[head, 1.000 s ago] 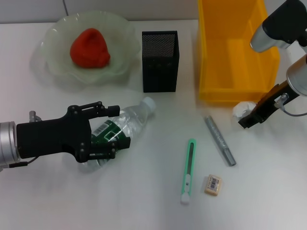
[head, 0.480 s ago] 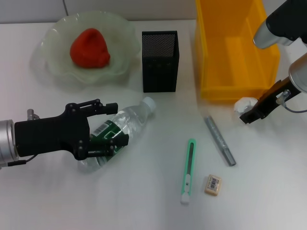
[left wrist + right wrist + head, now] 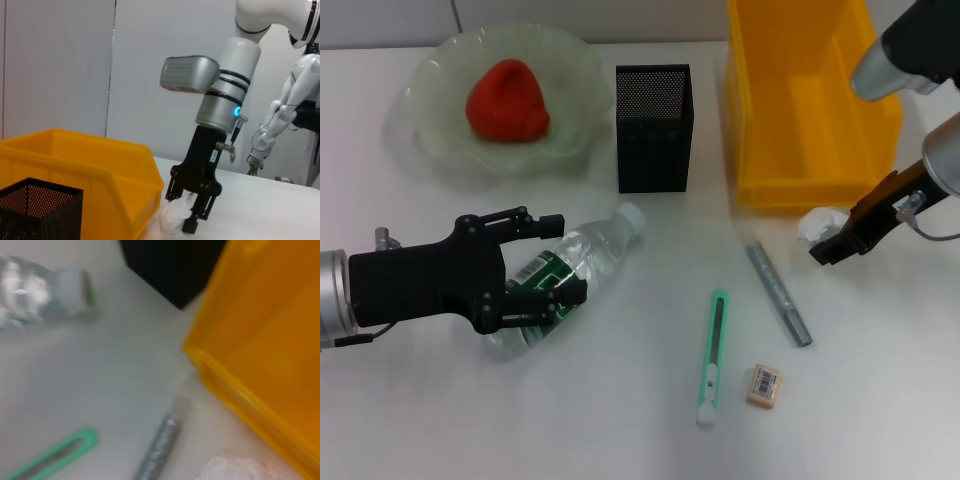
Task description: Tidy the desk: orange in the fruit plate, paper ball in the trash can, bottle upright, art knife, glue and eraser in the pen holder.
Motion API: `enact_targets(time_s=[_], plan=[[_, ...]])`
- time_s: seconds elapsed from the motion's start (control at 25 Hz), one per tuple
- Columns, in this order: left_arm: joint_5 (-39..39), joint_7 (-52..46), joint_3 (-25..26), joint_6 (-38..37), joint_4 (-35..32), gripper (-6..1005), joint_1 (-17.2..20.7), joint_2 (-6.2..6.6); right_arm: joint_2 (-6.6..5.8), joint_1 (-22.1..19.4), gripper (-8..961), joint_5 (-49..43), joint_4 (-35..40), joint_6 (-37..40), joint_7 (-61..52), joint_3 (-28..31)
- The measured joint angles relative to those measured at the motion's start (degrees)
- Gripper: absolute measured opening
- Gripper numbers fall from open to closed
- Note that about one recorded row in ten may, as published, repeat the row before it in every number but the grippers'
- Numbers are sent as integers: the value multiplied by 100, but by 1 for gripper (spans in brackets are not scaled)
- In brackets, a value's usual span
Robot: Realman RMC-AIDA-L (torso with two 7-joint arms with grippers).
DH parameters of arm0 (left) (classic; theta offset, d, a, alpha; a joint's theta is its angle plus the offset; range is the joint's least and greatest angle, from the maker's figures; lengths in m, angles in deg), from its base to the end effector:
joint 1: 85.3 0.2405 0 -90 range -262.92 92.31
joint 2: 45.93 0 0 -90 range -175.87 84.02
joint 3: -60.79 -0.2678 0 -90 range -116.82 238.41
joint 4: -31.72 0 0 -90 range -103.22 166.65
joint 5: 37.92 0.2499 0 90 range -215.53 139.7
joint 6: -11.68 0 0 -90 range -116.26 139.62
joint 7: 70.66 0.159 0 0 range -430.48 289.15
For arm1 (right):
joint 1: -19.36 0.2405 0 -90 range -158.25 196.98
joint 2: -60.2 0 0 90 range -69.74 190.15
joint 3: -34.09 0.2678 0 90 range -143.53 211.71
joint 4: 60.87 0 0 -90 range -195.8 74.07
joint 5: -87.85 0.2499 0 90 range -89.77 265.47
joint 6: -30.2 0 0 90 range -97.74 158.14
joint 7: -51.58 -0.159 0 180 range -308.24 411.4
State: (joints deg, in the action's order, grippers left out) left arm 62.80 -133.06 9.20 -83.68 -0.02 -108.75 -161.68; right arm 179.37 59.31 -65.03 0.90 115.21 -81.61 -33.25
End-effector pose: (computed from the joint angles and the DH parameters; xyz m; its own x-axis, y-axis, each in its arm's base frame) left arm -0.3059 0.3222 -0.0240 0.8070 0.1639 0.5674 0.2813 -0.9514 -0.1253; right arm 0.2288 0.4274 -0.0138 0.7308 -0.6429 0.2293 -0.5257 -0.7445 -0.4116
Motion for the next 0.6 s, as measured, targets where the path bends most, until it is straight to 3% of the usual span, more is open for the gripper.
enact_targets(time_s=[0.24,0.36,0.6], plan=[[0,-8,17,-40,1,808,32,25,-2,-462,495,706,927,595,161,90],[0,-11,18,-50,0,808,33,26,-2,-692,496,1227,1425,861,316,403],[0,-12,18,-85,0,808,36,31,-2,-848,496,1737,1688,894,527,920]])
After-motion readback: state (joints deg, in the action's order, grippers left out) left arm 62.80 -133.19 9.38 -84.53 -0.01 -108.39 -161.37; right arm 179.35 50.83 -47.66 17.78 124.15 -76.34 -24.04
